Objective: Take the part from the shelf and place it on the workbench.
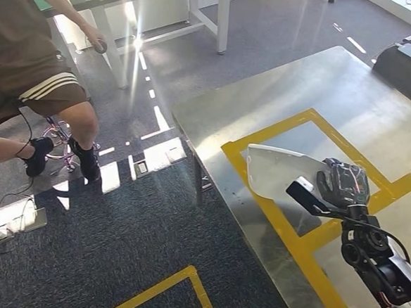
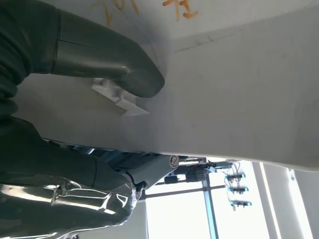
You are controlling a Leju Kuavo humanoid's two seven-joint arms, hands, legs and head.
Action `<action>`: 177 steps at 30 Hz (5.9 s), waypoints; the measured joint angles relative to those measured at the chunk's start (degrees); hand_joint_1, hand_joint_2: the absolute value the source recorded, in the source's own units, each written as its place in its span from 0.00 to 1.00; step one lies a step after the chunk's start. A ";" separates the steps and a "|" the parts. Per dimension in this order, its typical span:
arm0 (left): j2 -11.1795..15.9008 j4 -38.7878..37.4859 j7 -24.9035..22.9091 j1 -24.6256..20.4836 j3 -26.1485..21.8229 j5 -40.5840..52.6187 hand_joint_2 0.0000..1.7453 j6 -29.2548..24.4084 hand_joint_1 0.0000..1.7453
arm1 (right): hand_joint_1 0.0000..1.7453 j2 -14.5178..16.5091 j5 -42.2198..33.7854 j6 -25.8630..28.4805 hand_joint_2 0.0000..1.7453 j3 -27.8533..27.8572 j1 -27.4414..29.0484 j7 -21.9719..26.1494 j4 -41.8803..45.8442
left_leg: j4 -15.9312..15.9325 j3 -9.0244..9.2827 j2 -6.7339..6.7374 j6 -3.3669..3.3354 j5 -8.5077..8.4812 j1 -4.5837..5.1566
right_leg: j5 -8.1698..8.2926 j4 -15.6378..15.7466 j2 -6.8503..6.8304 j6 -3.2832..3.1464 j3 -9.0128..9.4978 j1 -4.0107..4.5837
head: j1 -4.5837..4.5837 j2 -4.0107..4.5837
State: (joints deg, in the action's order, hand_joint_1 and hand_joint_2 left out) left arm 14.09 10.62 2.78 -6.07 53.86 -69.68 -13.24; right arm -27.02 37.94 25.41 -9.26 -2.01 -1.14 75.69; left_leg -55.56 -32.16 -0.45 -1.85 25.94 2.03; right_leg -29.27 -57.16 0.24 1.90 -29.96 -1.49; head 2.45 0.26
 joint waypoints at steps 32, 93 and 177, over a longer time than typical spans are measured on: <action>-0.28 0.00 -0.57 0.01 0.00 -0.66 0.00 -0.69 0.00 | 0.00 1.02 -24.75 -4.70 0.00 1.06 -0.80 10.13 -1.39 | -0.01 0.02 0.01 0.00 0.00 0.00 | 0.00 0.01 0.01 0.00 0.01 -0.01 | -0.01 0.00; -0.32 0.00 -0.40 -0.05 0.11 1.14 0.00 -0.07 0.00 | 0.00 26.93 -59.36 -46.48 0.00 -45.16 -18.64 28.63 13.14 | 1.91 1.92 -0.72 0.24 -0.03 -1.80 | -5.50 -14.97 -0.12 1.33 -7.64 0.26 | 0.31 0.00; -0.62 0.04 -1.01 -0.20 0.43 1.13 0.00 -0.99 0.00 | 0.00 23.65 -62.85 -43.17 0.00 -41.95 -17.75 31.66 16.34 | -1.03 -3.81 2.28 4.31 -2.68 -3.43 | -1.49 1.07 -3.73 0.51 2.03 -0.32 | -0.41 0.00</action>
State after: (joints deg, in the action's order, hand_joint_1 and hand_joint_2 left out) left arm 13.48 10.67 1.77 -6.27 54.29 -68.55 -14.23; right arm -3.37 -24.91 -17.76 -51.22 -19.76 30.52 92.03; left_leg -56.59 -35.97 1.83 2.47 23.26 -1.40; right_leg -30.75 -56.09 -3.48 2.42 -27.92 -1.81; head 2.04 0.26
